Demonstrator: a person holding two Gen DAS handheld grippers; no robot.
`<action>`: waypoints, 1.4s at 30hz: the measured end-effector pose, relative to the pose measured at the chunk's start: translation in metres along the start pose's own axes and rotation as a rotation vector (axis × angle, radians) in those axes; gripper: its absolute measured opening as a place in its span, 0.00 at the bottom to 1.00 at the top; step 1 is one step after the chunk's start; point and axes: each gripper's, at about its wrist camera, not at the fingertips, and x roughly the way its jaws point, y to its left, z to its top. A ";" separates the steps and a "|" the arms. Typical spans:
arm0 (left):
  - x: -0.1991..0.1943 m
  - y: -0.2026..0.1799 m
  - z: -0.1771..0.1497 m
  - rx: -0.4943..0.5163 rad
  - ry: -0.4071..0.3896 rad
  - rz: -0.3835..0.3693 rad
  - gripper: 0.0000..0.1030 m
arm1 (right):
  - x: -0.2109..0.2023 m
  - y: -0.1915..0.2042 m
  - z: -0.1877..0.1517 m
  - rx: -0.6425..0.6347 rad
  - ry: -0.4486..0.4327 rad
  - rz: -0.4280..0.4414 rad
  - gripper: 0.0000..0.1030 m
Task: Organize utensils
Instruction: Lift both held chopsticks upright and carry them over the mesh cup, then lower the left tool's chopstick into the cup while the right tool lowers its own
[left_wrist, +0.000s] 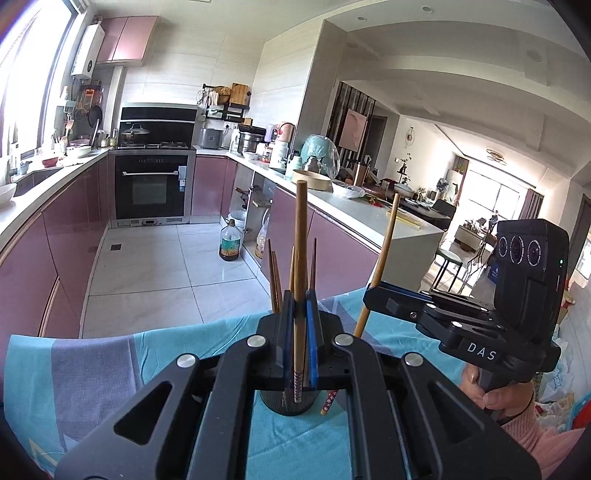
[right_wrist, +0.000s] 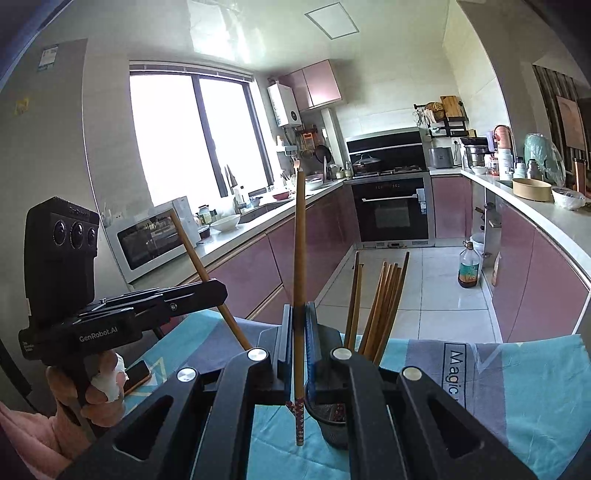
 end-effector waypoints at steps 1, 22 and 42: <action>0.000 -0.001 0.001 0.001 -0.002 -0.003 0.07 | 0.000 0.000 0.001 -0.001 -0.001 -0.001 0.05; 0.003 -0.015 0.005 0.028 -0.028 0.016 0.07 | 0.014 -0.007 0.011 0.004 -0.026 -0.059 0.05; 0.021 -0.019 -0.011 0.018 0.060 0.039 0.07 | 0.039 -0.016 -0.001 0.016 0.031 -0.108 0.05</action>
